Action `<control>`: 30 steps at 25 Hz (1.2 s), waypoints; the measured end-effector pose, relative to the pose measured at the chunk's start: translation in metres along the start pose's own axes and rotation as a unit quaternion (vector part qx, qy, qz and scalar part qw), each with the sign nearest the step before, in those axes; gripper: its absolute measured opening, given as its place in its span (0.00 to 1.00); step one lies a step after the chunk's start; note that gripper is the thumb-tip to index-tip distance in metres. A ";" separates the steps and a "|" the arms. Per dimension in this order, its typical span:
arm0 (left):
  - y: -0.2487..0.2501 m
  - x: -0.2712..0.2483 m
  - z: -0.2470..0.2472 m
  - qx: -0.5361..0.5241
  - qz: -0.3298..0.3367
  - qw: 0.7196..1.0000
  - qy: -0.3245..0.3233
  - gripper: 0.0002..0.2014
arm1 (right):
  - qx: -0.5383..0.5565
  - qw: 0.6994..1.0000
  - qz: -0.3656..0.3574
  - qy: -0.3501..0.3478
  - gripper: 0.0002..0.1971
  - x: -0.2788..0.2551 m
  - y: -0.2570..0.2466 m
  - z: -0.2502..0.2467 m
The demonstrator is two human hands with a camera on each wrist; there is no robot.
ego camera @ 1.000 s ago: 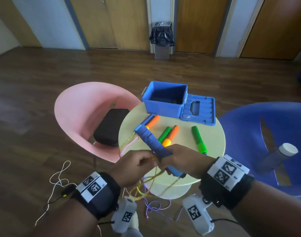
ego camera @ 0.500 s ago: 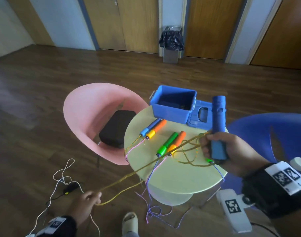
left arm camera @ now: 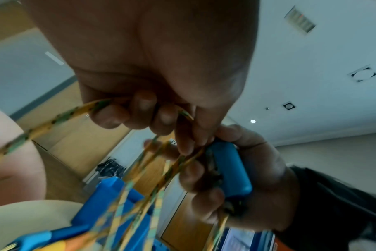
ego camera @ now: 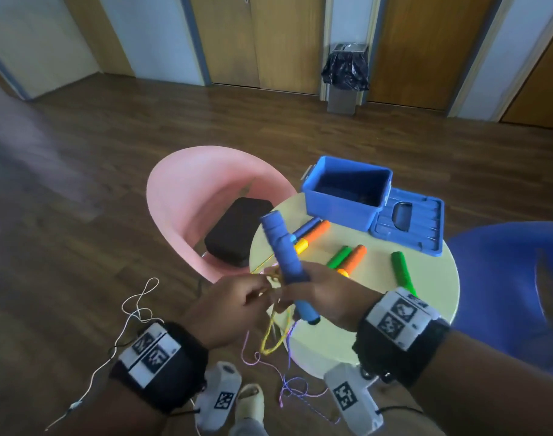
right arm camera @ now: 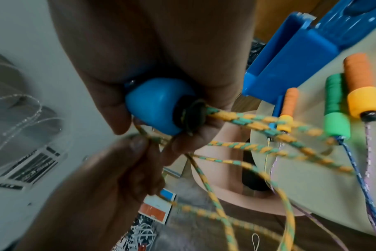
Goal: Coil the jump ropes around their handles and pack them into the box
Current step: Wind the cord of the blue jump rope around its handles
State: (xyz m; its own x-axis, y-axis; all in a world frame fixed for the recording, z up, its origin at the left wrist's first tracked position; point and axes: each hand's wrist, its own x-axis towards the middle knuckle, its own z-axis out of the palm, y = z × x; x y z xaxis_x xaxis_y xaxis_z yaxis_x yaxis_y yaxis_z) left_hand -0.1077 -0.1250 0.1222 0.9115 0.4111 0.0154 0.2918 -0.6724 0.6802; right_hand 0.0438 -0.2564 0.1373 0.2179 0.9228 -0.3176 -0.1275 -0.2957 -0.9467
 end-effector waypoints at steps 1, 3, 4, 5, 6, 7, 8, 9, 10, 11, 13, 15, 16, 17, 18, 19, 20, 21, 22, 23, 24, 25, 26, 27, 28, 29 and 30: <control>0.003 0.004 -0.002 0.005 0.004 1.000 0.008 0.13 | -0.011 1.000 0.005 -0.022 0.06 0.005 -0.001 0.005; 0.000 0.004 -0.006 -0.008 -0.010 0.999 0.033 0.13 | -0.011 0.999 0.031 -0.043 0.11 0.009 -0.005 0.006; -0.005 0.000 -0.007 -0.033 -0.022 0.999 0.036 0.15 | -0.017 0.998 0.045 -0.050 0.11 0.008 -0.008 0.004; -0.012 -0.005 -0.008 -0.053 -0.037 0.997 0.029 0.18 | -0.022 0.997 0.054 -0.060 0.12 0.007 -0.010 0.000; -0.025 -0.010 -0.007 -0.067 -0.053 0.996 0.020 0.19 | -0.020 0.996 0.057 -0.063 0.11 0.005 -0.012 -0.006; -0.040 -0.015 -0.005 -0.068 -0.077 0.995 0.016 0.19 | -0.005 0.997 0.052 -0.060 0.10 0.002 -0.015 -0.012; -0.061 -0.022 -0.002 -0.065 -0.115 0.991 0.018 0.17 | 0.031 0.998 0.040 -0.048 0.09 -0.002 -0.018 -0.018; -0.085 -0.029 0.002 -0.051 -0.164 0.985 0.024 0.17 | 0.085 0.996 0.023 -0.032 0.09 -0.005 -0.021 -0.026; -0.108 -0.039 0.007 -0.034 -0.222 0.974 0.029 0.19 | 0.150 0.989 0.001 -0.014 0.10 -0.008 -0.023 -0.034; -0.131 -0.051 0.011 -0.010 -0.285 0.958 0.024 0.19 | 0.212 0.977 -0.022 0.000 0.11 -0.012 -0.026 -0.042; -0.164 -0.073 0.019 0.011 -0.400 0.917 0.011 0.20 | 0.290 0.955 -0.057 0.034 0.12 -0.016 -0.028 -0.056; -0.184 -0.079 0.022 -0.063 -0.457 0.887 0.029 0.25 | 0.319 0.942 -0.066 0.081 0.09 -0.016 -0.025 -0.063; -0.185 -0.075 0.022 -0.115 -0.458 0.880 0.047 0.27 | 0.326 0.938 -0.065 0.100 0.08 -0.015 -0.023 -0.063; -0.178 -0.066 0.019 -0.158 -0.438 0.882 0.068 0.28 | 0.328 0.936 -0.063 0.110 0.08 -0.013 -0.021 -0.062; -0.165 -0.055 0.015 -0.195 -0.406 0.888 0.089 0.28 | 0.321 0.938 -0.061 0.113 0.09 -0.010 -0.019 -0.058; -0.146 -0.044 0.009 -0.226 -0.367 0.896 0.107 0.26 | 0.307 0.943 -0.057 0.114 0.10 -0.007 -0.017 -0.054; -0.124 -0.032 0.001 -0.248 -0.319 0.907 0.118 0.23 | 0.282 0.951 -0.050 0.113 0.11 -0.003 -0.016 -0.048; -0.102 -0.022 -0.006 -0.254 -0.269 0.921 0.122 0.21 | 0.253 0.960 -0.040 0.109 0.13 0.001 -0.015 -0.041; -0.081 -0.013 -0.013 -0.248 -0.221 0.935 0.122 0.18 | 0.228 0.968 -0.026 0.104 0.15 0.005 -0.013 -0.034; -0.061 -0.006 -0.021 -0.230 -0.175 0.949 0.126 0.17 | 0.208 0.973 -0.012 0.097 0.18 0.009 -0.013 -0.026; -0.047 -0.001 -0.028 -0.206 -0.129 0.962 0.122 0.17 | 0.195 0.977 0.000 0.090 0.22 0.012 -0.012 -0.018; -0.034 0.003 -0.034 -0.178 -0.089 0.974 0.110 0.19 | 0.185 0.979 0.009 0.080 0.25 0.016 -0.012 -0.012; -0.024 0.005 -0.040 -0.157 -0.057 0.981 0.094 0.21 | 0.177 0.982 0.016 0.065 0.28 0.019 -0.012 -0.006; -0.015 0.007 -0.045 -0.144 -0.036 0.986 0.077 0.22 | 0.169 0.984 0.022 0.045 0.30 0.021 -0.014 -0.001; -0.006 0.010 -0.048 -0.137 -0.017 0.988 0.067 0.21 | 0.158 0.987 0.026 0.018 0.30 0.022 -0.015 0.003; 0.002 0.013 -0.050 -0.137 -0.001 0.989 0.058 0.21 | 0.145 0.989 0.028 -0.010 0.27 0.023 -0.018 0.007; 0.011 0.016 -0.053 -0.143 0.019 0.988 0.053 0.20 | 0.125 0.991 0.032 -0.030 0.21 0.023 -0.020 0.010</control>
State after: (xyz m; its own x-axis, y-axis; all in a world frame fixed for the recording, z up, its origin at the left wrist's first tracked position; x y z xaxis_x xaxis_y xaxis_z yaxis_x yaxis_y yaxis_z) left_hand -0.1050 -0.0934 0.1686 0.8799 0.4620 0.1109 0.1509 -0.4930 0.8569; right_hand 0.0416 -0.2265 0.1491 0.1445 0.9192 -0.3663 -0.3760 -0.2915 -0.8796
